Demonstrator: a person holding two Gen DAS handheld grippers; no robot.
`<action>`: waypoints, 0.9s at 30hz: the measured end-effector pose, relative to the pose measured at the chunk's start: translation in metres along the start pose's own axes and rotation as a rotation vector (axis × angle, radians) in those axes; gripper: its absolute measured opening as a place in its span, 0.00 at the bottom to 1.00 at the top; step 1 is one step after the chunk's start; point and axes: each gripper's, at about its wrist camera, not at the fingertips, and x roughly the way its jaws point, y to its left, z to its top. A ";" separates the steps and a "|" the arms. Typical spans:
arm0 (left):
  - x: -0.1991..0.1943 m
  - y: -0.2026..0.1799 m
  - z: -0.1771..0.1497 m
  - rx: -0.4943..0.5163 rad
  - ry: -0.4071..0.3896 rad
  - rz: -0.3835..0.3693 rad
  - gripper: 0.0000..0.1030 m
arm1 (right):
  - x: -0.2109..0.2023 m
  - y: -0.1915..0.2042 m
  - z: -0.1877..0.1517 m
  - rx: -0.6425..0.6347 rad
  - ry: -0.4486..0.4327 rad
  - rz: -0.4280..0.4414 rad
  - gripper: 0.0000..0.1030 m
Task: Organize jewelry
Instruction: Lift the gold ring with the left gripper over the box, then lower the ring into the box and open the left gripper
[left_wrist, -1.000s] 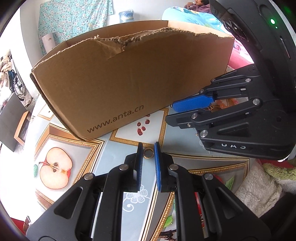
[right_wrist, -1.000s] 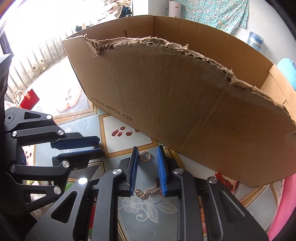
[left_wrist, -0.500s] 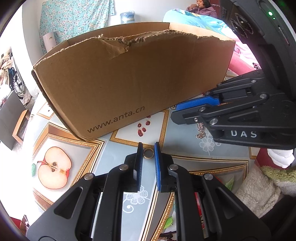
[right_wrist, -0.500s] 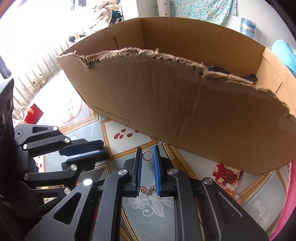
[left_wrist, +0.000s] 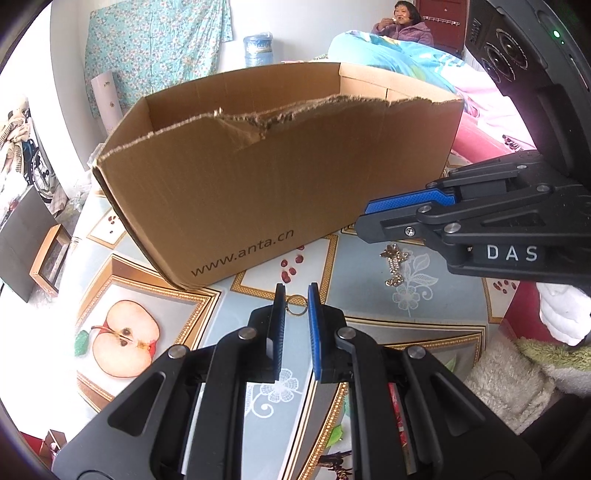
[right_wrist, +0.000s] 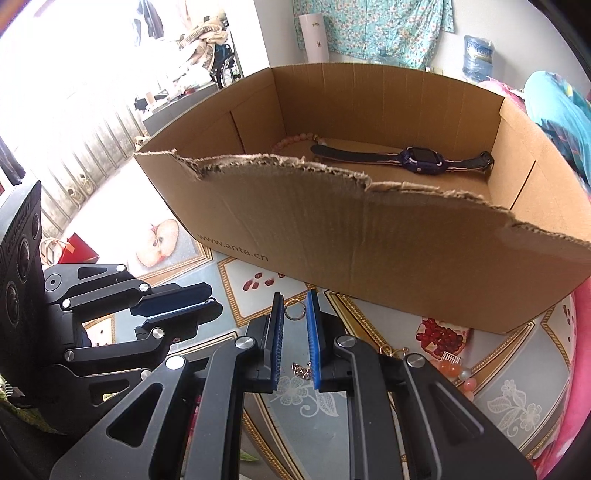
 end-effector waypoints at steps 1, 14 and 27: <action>-0.003 -0.001 0.000 0.004 -0.005 0.004 0.11 | -0.003 0.002 -0.001 -0.001 -0.006 0.000 0.12; -0.081 0.003 0.041 0.019 -0.209 -0.005 0.11 | -0.071 0.014 0.025 -0.015 -0.201 0.035 0.12; -0.022 0.023 0.115 -0.017 -0.121 0.004 0.11 | -0.046 -0.030 0.085 0.130 -0.174 0.016 0.12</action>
